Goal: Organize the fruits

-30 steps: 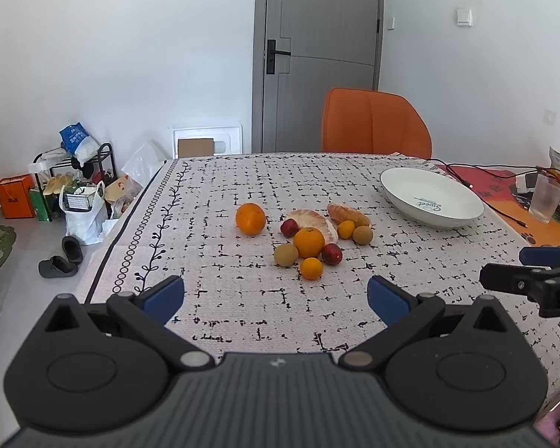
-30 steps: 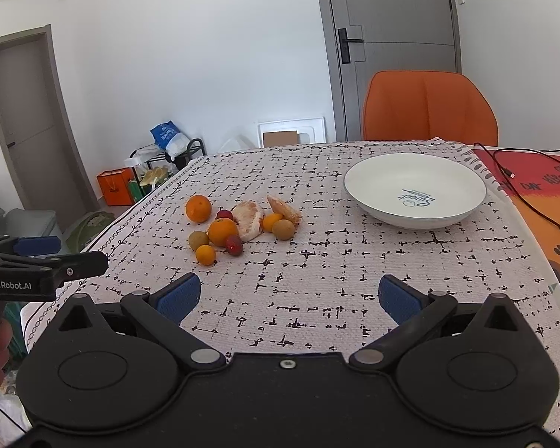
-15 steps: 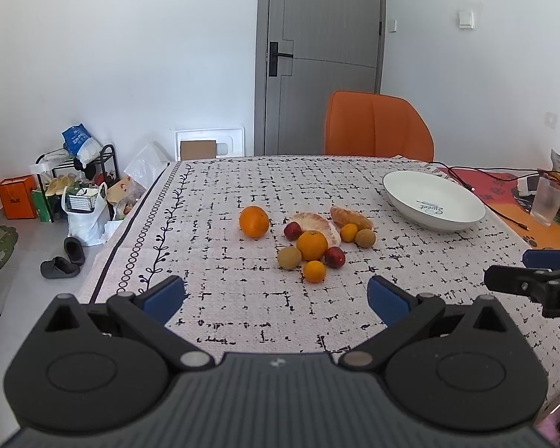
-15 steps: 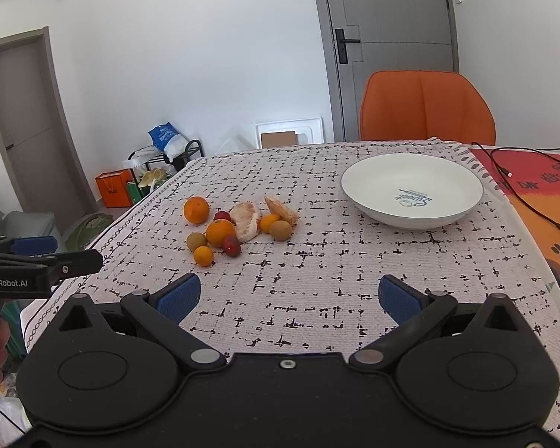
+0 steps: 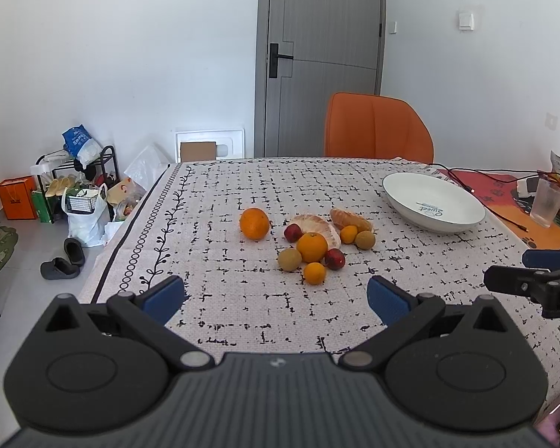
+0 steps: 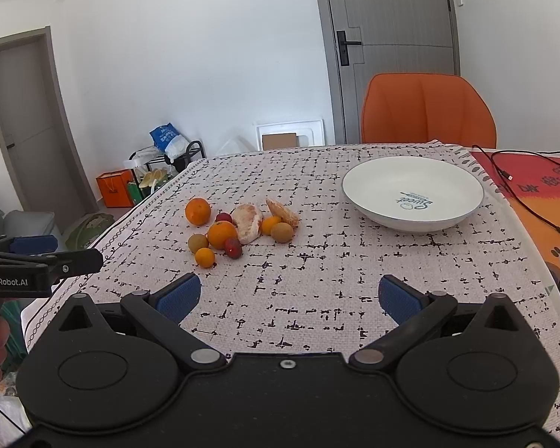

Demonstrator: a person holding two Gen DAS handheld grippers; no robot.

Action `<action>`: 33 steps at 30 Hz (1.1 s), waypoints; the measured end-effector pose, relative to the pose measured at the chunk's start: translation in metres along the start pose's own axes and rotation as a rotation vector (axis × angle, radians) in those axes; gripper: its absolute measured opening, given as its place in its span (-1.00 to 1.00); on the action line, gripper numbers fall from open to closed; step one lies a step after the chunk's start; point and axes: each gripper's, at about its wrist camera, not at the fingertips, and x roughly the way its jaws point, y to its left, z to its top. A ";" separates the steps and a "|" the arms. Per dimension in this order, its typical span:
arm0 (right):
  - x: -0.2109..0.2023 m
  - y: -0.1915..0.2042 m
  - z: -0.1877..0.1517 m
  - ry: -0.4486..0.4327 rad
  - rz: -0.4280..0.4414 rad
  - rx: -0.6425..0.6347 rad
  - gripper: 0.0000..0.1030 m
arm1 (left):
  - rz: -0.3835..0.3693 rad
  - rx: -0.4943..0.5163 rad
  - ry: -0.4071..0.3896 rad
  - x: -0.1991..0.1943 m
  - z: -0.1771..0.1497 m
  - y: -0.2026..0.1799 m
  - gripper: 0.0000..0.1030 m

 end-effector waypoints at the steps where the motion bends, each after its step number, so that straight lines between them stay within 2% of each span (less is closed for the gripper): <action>1: 0.000 0.000 0.000 0.000 0.000 -0.001 1.00 | 0.000 0.000 0.001 0.000 0.000 0.000 1.00; 11: 0.000 0.000 0.000 -0.002 -0.010 0.003 1.00 | -0.006 -0.001 0.002 0.001 0.001 0.001 1.00; 19: 0.005 -0.002 -0.001 -0.018 0.019 -0.008 1.00 | -0.018 0.002 -0.001 0.008 -0.002 0.002 1.00; 33: 0.031 -0.016 0.004 -0.003 0.078 0.025 0.99 | -0.070 -0.009 0.028 0.048 0.002 0.005 1.00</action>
